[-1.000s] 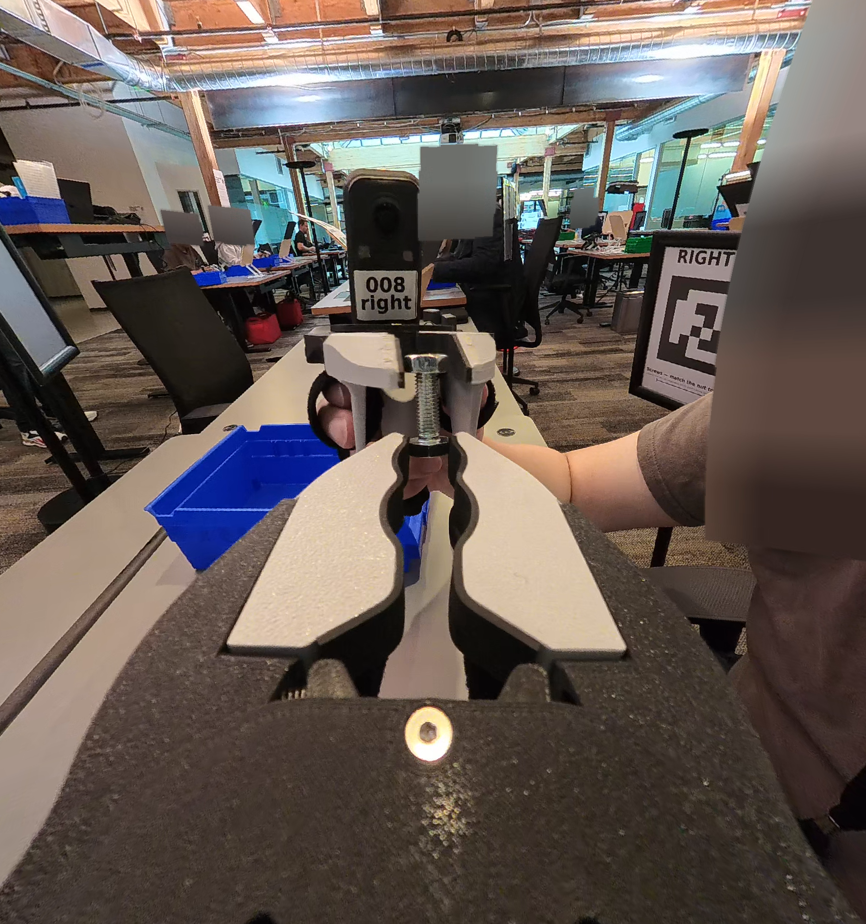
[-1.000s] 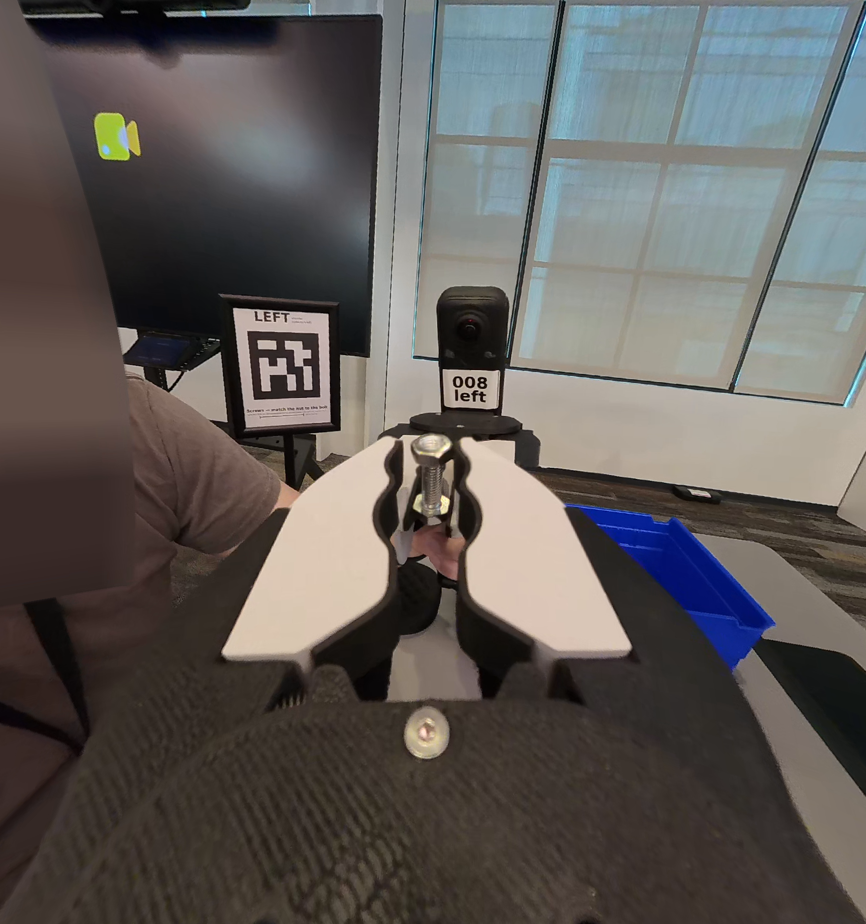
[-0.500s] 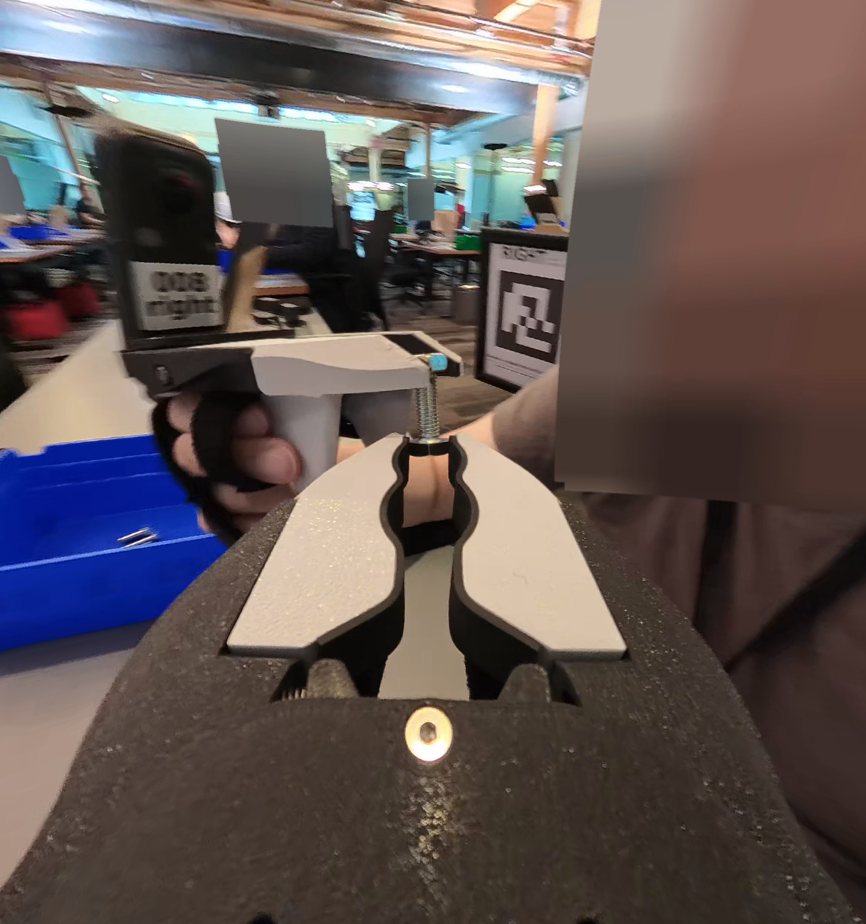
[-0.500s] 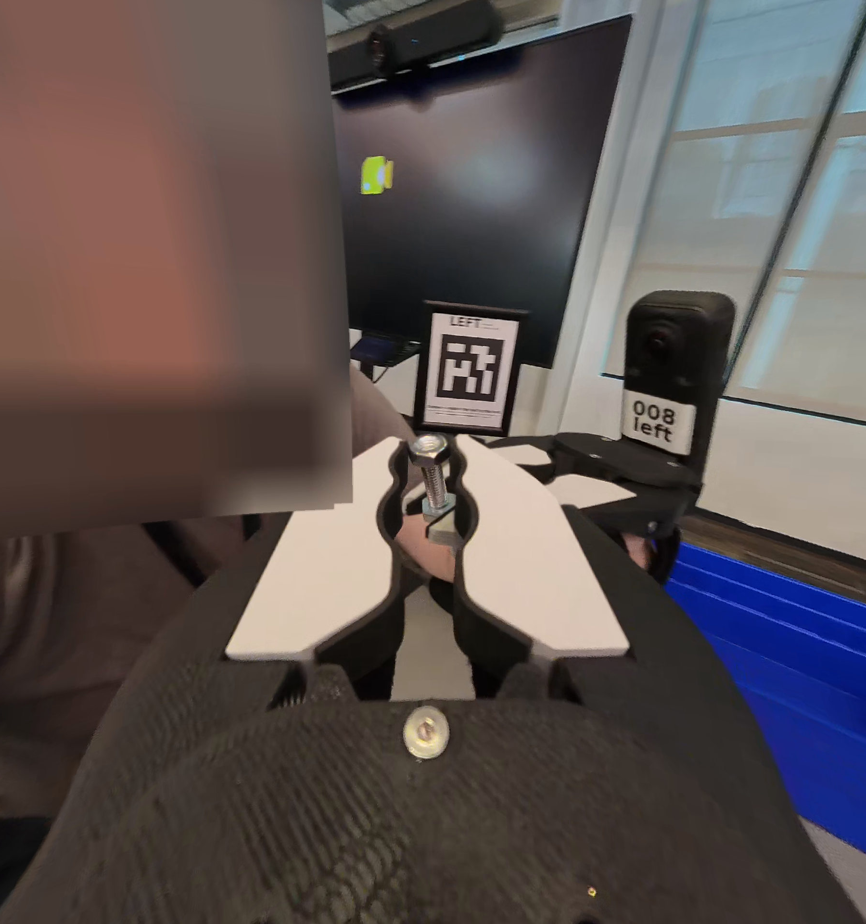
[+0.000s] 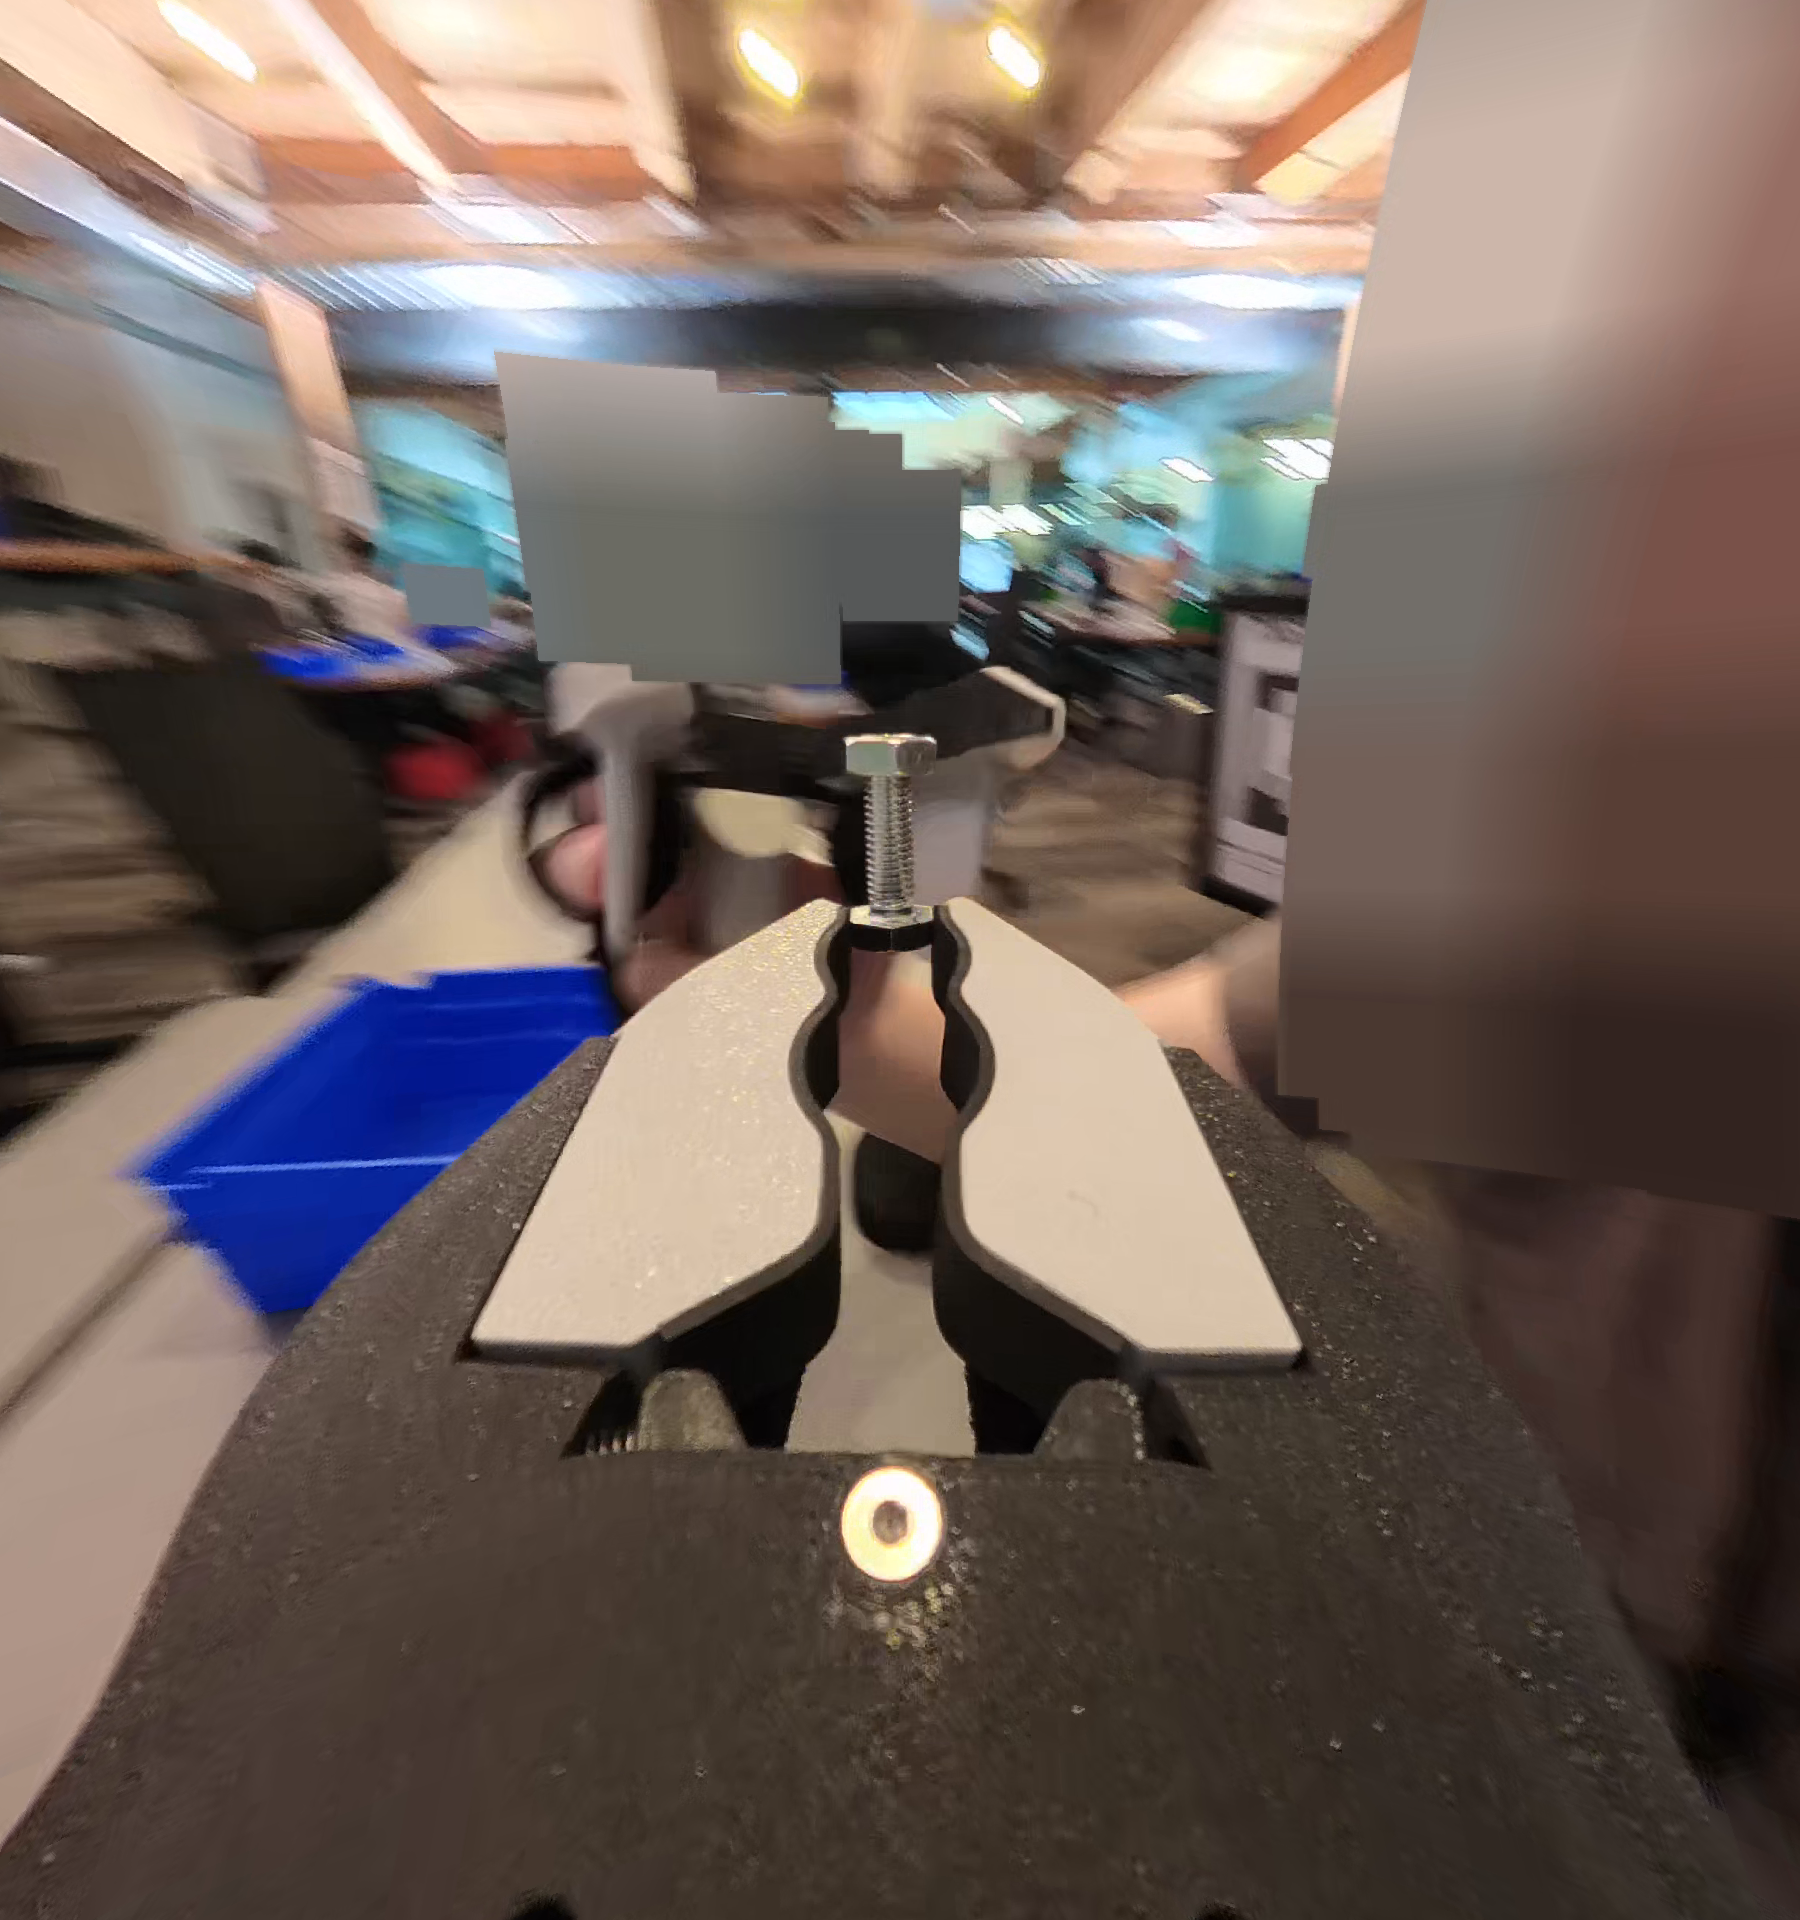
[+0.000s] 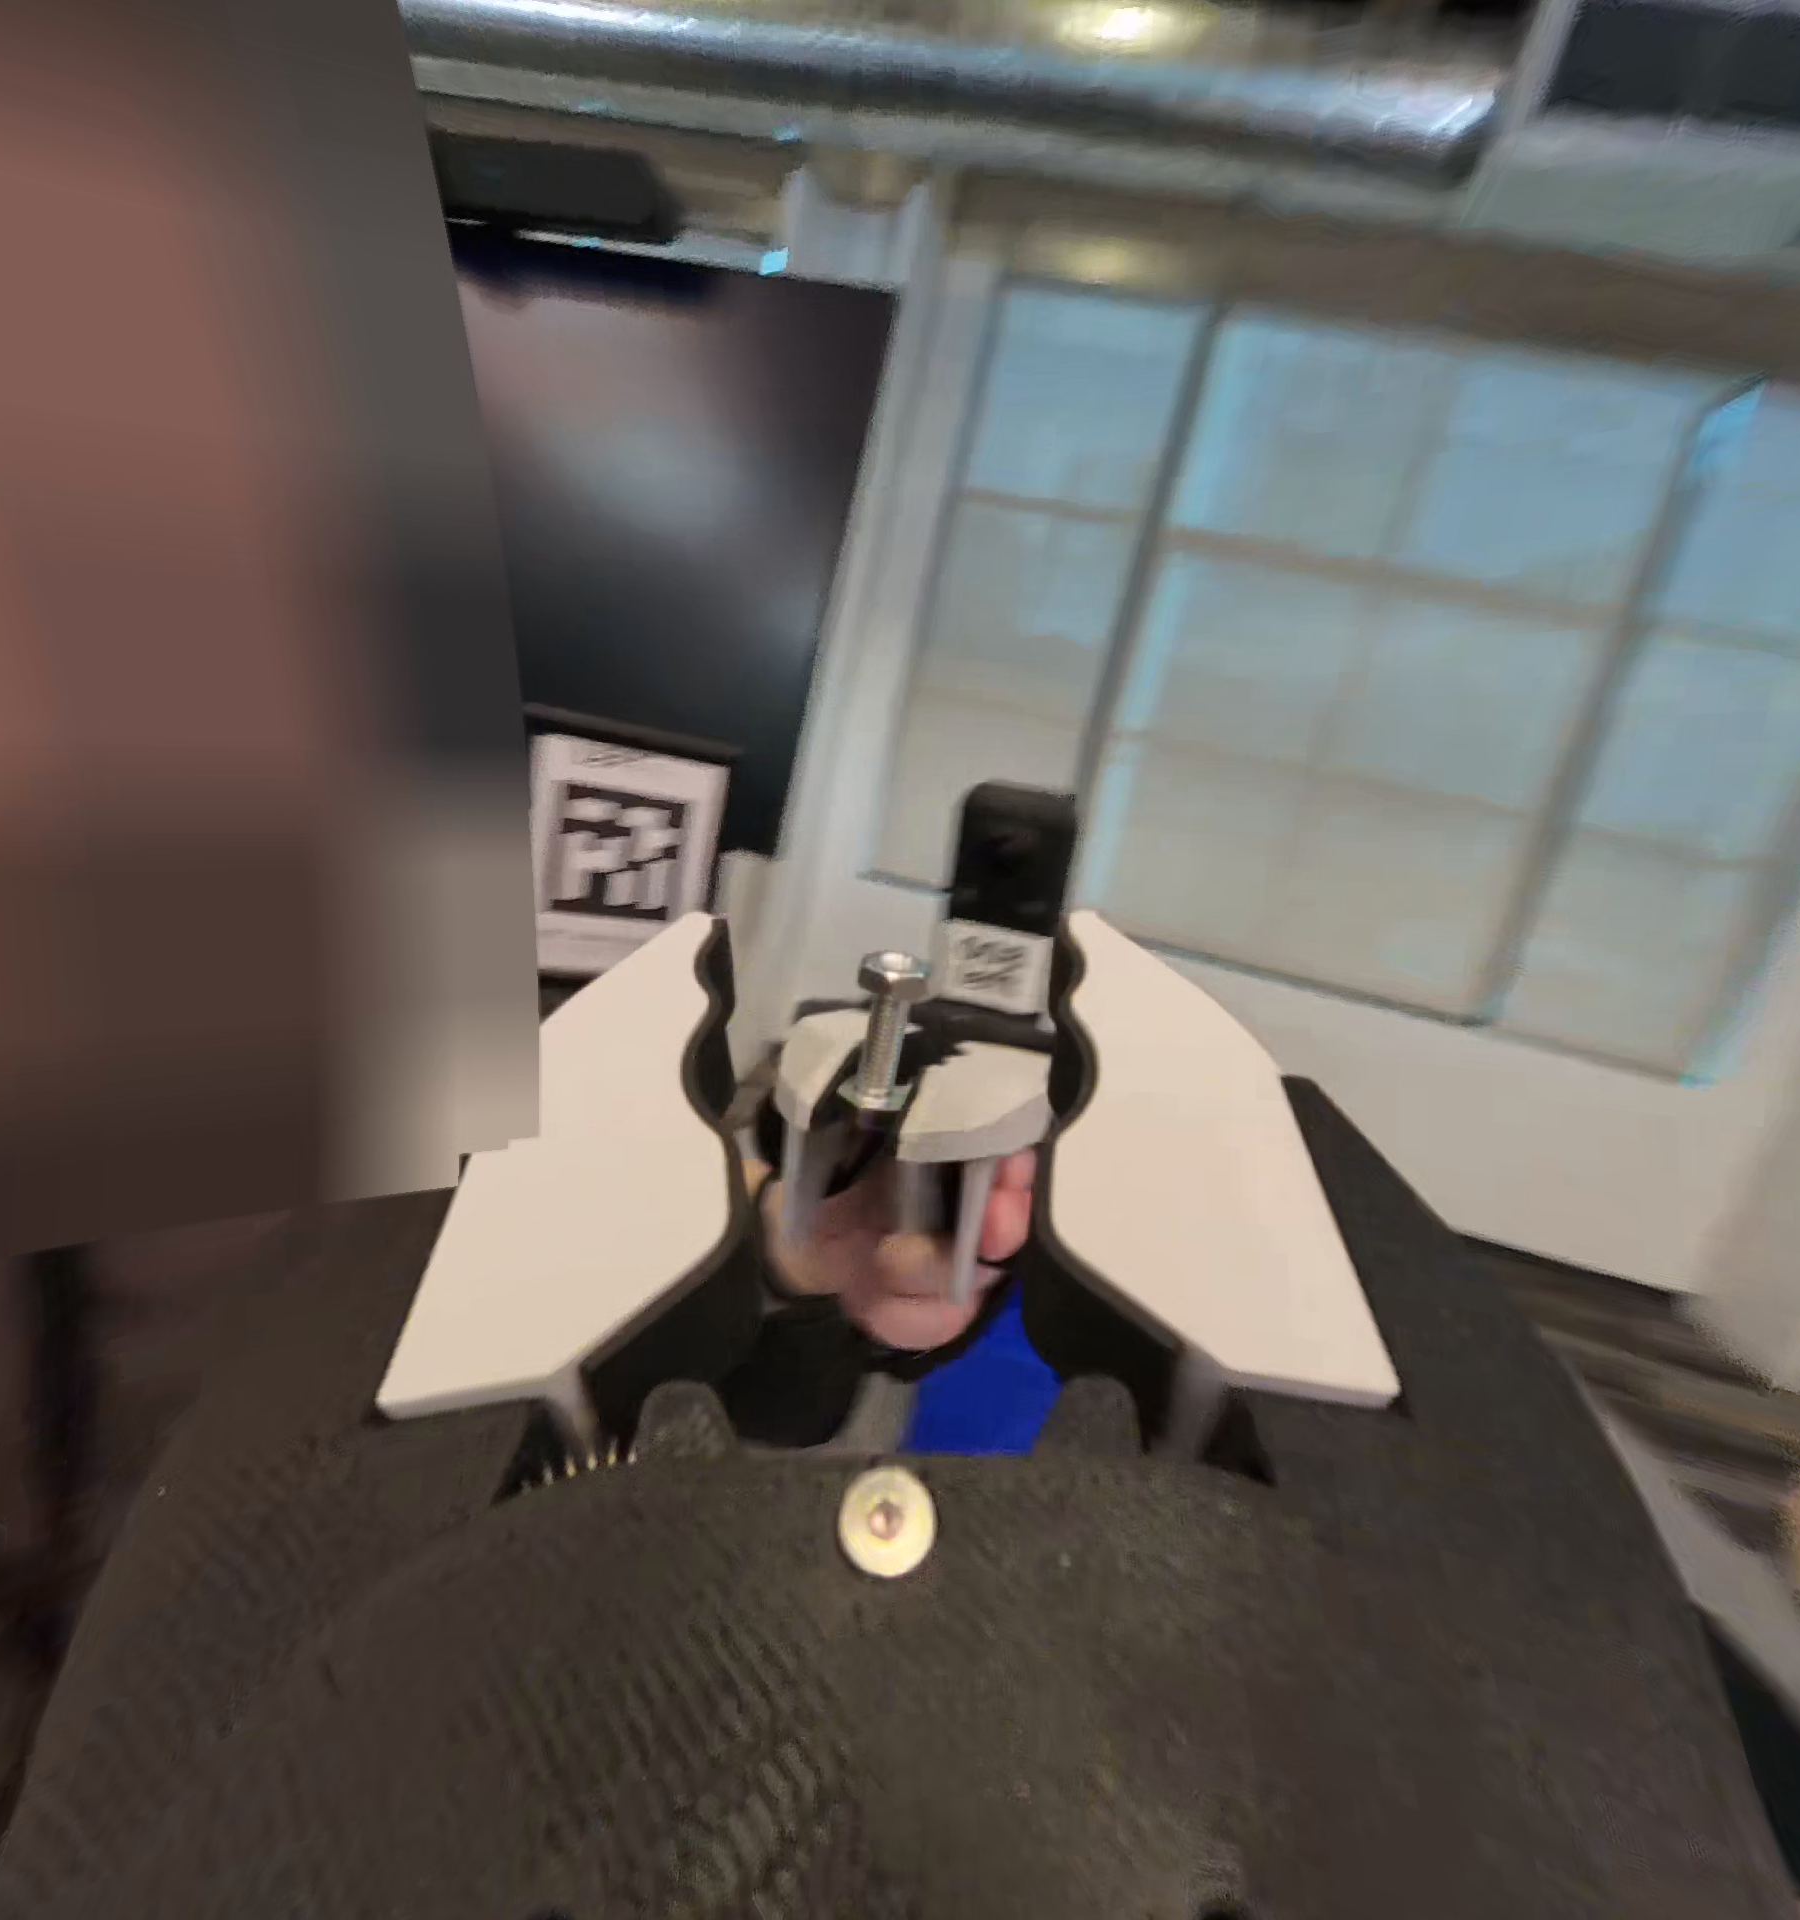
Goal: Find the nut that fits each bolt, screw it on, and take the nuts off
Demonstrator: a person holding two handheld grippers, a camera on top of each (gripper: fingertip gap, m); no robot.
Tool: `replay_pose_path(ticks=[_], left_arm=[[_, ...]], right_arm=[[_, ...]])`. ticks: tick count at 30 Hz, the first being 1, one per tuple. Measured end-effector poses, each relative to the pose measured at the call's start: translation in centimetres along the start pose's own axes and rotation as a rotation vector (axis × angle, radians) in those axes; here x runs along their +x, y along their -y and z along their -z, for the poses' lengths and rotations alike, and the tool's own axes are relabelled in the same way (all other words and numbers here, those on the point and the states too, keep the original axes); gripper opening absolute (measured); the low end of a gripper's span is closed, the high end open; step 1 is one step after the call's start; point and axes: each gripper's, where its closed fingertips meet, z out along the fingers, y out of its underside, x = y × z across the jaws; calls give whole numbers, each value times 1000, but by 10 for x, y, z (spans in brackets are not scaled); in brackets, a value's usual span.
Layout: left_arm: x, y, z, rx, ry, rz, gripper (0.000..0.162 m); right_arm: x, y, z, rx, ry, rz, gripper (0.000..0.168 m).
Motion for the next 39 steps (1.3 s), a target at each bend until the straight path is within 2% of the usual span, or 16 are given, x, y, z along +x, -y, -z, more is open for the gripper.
replay_pose_path(ticks=[2, 5, 7, 9, 12, 16, 21, 23, 28, 35, 39], left_arm=[[-16, 3, 4, 13, 133, -52, 14], [-33, -3, 7, -44, 293, -153, 14], [-38, -4, 8, -53, 340, -168, 14], [-46, -2, 12, -47, 418, -205, 14], [-55, 3, 20, -35, 529, -270, 14], [-60, 3, 23, -56, 607, -332, 14], [-57, -1, 18, -76, 597, -351, 14], [-57, -1, 18, -81, 601, -359, 14], [-51, 1, 15, -75, 564, -373, 14], [-26, -4, 3, -81, 280, -197, 14], [-20, -15, -5, -109, 214, -191, 14]], right_arm=[[16, 11, 6, 17, -170, 100, 56], [20, 7, 2, -33, -240, 124, 46], [25, 0, -2, -65, -279, 89, 45], [39, -3, 1, -61, -408, 75, 50], [52, -5, 9, -64, -587, 131, 46], [52, -16, 3, -121, -647, 176, 40], [54, -24, 3, -154, -658, 165, 28], [53, -24, 3, -151, -642, 159, 16], [46, -21, -1, -161, -572, 190, 15], [23, -20, -5, -160, -204, 37, 15], [11, -24, 5, -146, -3, -74, 15]])
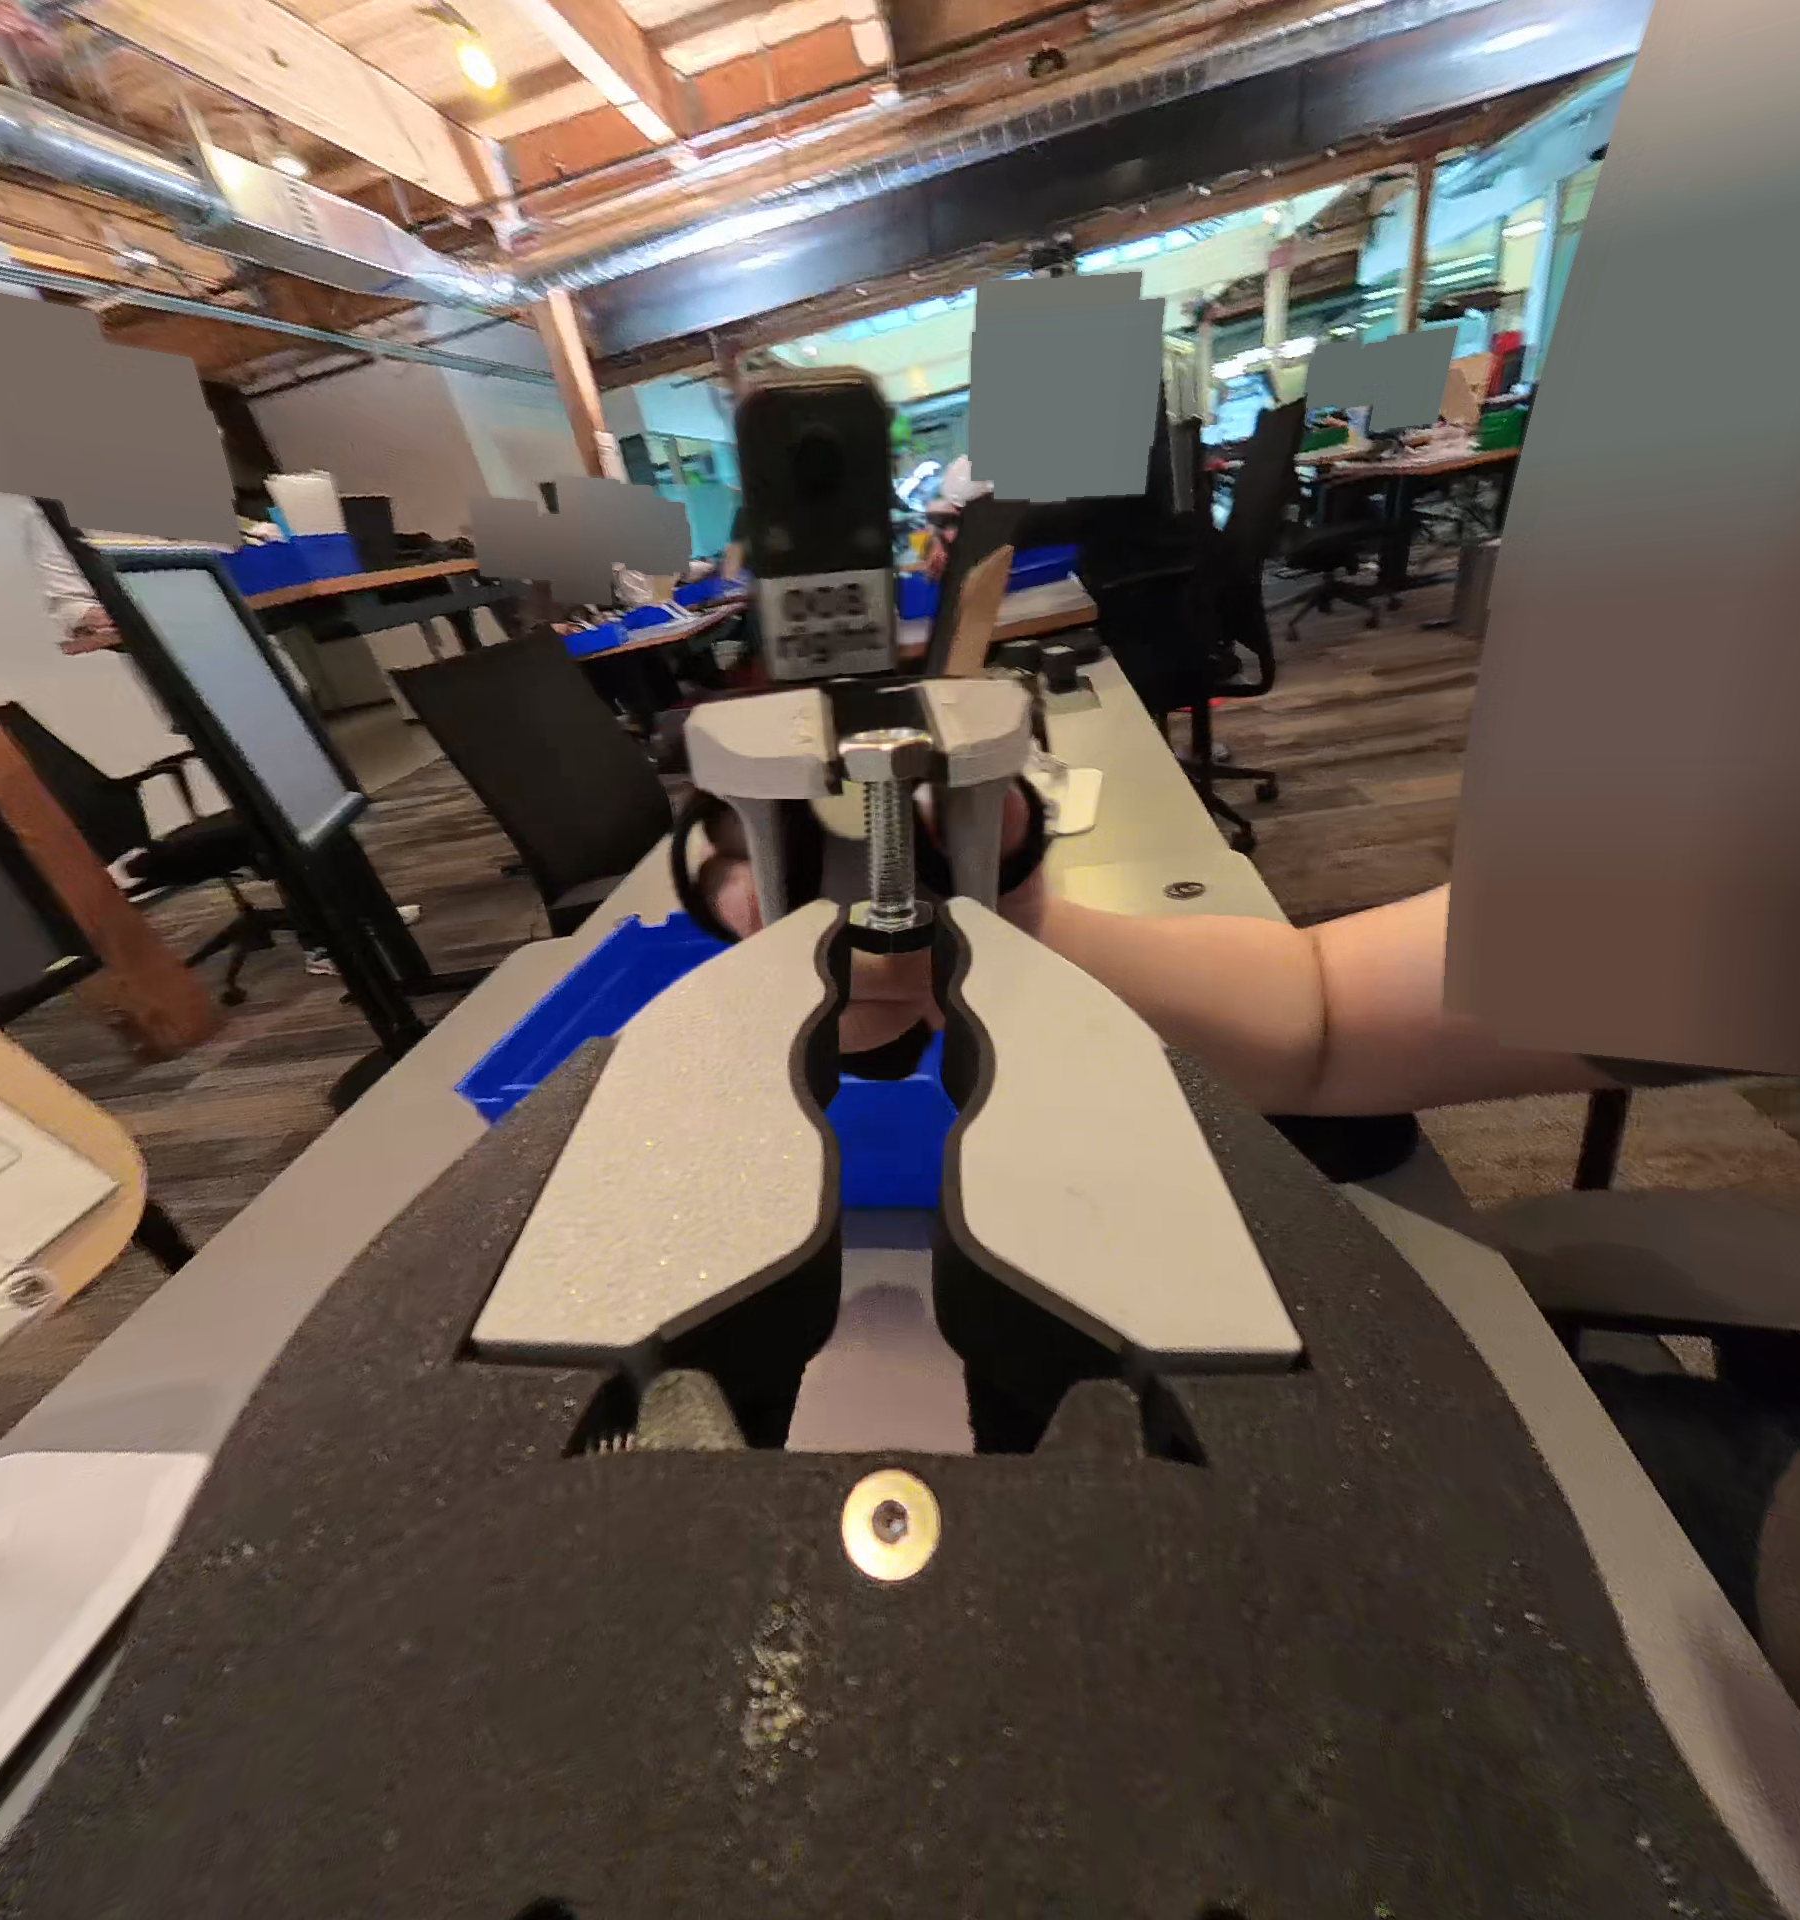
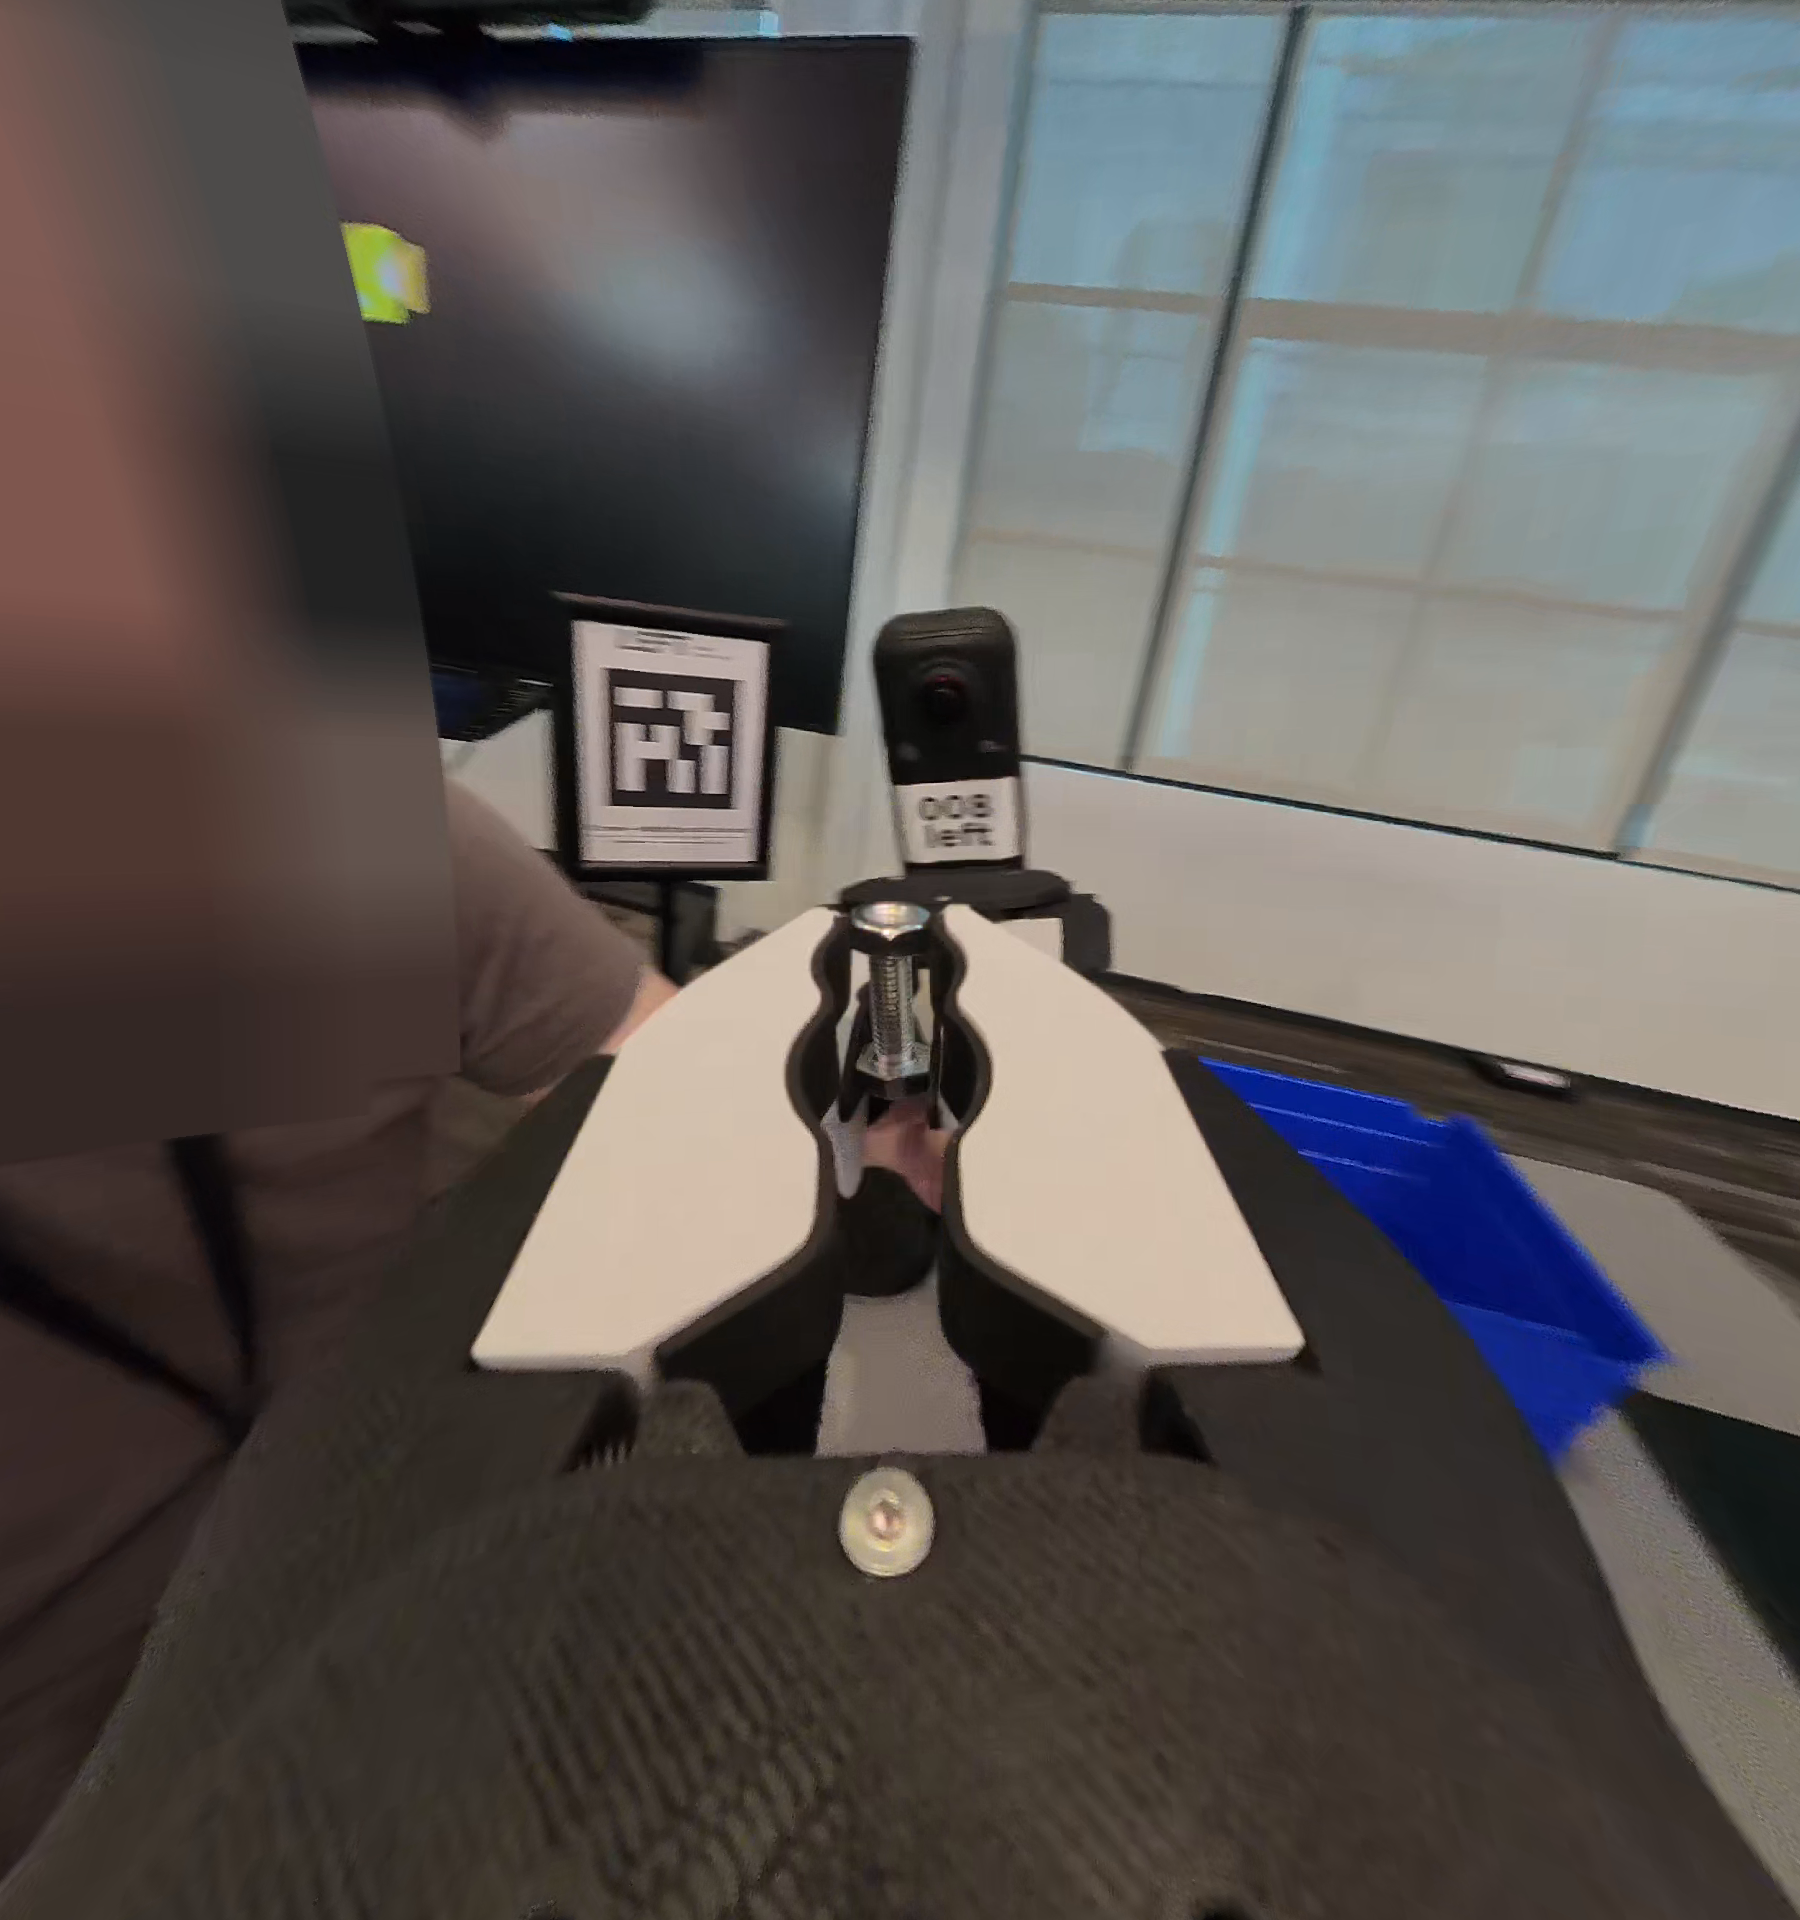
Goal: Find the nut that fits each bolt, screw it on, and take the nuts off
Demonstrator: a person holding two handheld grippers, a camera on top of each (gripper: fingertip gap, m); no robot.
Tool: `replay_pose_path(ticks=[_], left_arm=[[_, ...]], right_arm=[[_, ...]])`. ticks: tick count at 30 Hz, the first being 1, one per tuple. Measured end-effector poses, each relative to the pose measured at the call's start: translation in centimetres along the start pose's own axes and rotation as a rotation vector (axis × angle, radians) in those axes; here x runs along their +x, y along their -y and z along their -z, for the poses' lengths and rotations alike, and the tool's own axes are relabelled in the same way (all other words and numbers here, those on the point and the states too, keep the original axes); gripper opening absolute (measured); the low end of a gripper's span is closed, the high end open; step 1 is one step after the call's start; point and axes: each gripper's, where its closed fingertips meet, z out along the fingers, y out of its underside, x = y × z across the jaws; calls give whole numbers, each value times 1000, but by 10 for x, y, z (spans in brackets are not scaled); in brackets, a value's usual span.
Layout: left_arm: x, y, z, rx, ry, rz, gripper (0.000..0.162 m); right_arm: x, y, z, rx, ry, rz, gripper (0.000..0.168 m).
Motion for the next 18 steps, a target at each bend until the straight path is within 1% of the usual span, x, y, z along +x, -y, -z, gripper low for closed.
replay_pose_path(ticks=[2, 5, 11, 13, 18], left_arm=[[9, -3, -3, -14, -71, 26, 14], [26, -9, -6, -39, -203, 86, 14], [49, -19, -13, -77, -308, 84, 14], [54, -20, -13, -82, -344, 92, 14], [54, -20, -13, -79, -345, 90, 14]], right_arm=[[-9, -3, 4, 13, 117, -59, 15], [-24, -8, 6, 16, 261, -94, 15], [-48, -15, 15, 7, 453, -122, 15], [-53, -16, 15, 8, 493, -132, 15], [-54, -16, 15, 23, 509, -149, 15]])
